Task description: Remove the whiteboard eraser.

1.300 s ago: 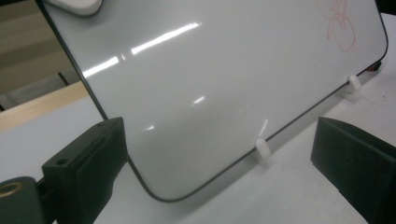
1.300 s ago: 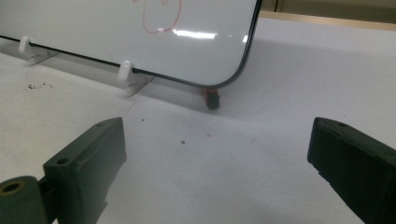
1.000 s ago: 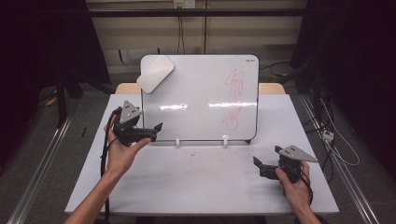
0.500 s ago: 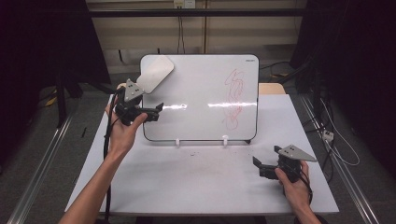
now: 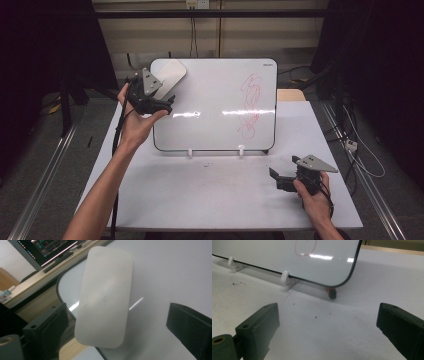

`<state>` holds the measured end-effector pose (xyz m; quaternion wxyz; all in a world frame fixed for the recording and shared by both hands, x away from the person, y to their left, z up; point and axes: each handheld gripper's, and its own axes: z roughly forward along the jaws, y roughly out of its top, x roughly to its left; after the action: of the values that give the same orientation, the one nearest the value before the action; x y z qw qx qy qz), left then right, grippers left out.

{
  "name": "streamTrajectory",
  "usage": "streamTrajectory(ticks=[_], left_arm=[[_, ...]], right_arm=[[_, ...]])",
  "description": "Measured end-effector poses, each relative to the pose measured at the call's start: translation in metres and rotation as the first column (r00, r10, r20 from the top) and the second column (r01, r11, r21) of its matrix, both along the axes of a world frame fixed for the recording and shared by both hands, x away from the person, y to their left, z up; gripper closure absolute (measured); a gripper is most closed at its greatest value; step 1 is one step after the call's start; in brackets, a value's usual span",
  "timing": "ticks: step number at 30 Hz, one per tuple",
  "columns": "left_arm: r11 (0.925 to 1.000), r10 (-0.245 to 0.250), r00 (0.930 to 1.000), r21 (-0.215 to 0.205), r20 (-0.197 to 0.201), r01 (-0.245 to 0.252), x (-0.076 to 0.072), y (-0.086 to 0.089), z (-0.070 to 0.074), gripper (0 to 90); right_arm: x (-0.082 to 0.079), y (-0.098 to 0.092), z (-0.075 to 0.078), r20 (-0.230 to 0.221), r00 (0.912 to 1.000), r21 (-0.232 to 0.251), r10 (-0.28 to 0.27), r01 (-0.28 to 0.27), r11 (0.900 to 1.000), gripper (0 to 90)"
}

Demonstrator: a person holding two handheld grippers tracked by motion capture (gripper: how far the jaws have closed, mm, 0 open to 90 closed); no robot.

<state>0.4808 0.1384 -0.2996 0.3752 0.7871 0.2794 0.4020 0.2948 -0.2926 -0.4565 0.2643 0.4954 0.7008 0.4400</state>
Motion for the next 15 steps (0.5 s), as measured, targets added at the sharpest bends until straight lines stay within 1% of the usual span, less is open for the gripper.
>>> streamTrajectory(ticks=[1, 3, 4, 5, 6, 7, 8, 10, 12, 13, 15], left_arm=[[0.9998, -0.01, 0.9999, 0.015, 0.006, 0.01, 0.005, -0.002, 0.001, 6.1], [0.9998, -0.009, 0.9999, 0.02, 0.01, 0.009, 0.007, -0.003, 0.002, 9.3], [0.9995, -0.009, 0.9998, 0.03, 0.016, 0.009, 0.009, -0.004, 0.003, 9.6], [0.9996, -0.008, 0.9998, 0.028, 0.02, 0.007, 0.011, -0.005, 0.005, 9.6], [0.9995, -0.008, 0.9998, 0.03, 0.016, 0.008, 0.016, -0.006, 0.006, 10.5], [0.9993, -0.008, 0.9998, 0.038, 0.02, 0.008, 0.018, -0.007, 0.006, 11.4], [0.9993, -0.008, 0.9998, 0.038, 0.02, 0.008, 0.018, -0.007, 0.006, 11.8], [0.9988, -0.014, 0.9999, 0.048, 0.01, 0.013, 0.022, -0.008, 0.005, 12.9], [0.9985, -0.01, 0.9999, 0.054, 0.007, 0.009, 0.026, -0.009, 0.005, 13.3], [0.9986, -0.012, 0.9999, 0.051, 0.005, 0.012, 0.028, -0.009, 0.004, 14.3], [0.9981, -0.019, 0.9998, 0.059, 0.004, 0.019, 0.032, -0.01, 0.003, 15.0]], right_arm=[[0.0, 0.0, 0.0, 0.0, 1.0, 0.001, 0.0, 0.0, 1.0, 4.5], [0.0, 0.0, 0.0, 0.0, 1.0, 0.001, 0.001, -0.001, 1.0, 4.5], [0.0, 0.0, 0.0, -0.004, 1.0, 0.002, -0.001, 0.001, 1.0, 4.5], [0.0, 0.0, 0.0, -0.004, 1.0, 0.003, -0.001, 0.001, 1.0, 4.6], [0.0, 0.0, 0.0, -0.005, 1.0, 0.003, -0.001, 0.001, 1.0, 4.6], [0.0, 0.0, 0.0, -0.005, 1.0, 0.002, -0.001, 0.001, 1.0, 4.6], [0.0, 0.0, 0.0, -0.005, 1.0, 0.002, -0.001, 0.001, 1.0, 4.6], [0.0, 0.0, 0.0, -0.003, 1.0, 0.002, 0.002, -0.002, 1.0, 4.6], [0.001, 0.0, 0.0, -0.003, 1.0, 0.002, 0.002, -0.002, 1.0, 4.6], [0.001, 0.0, 0.0, -0.003, 1.0, 0.0, 0.003, -0.003, 1.0, 4.6], [0.001, 0.0, -0.001, -0.003, 1.0, 0.0, 0.004, -0.004, 1.0, 4.6]])
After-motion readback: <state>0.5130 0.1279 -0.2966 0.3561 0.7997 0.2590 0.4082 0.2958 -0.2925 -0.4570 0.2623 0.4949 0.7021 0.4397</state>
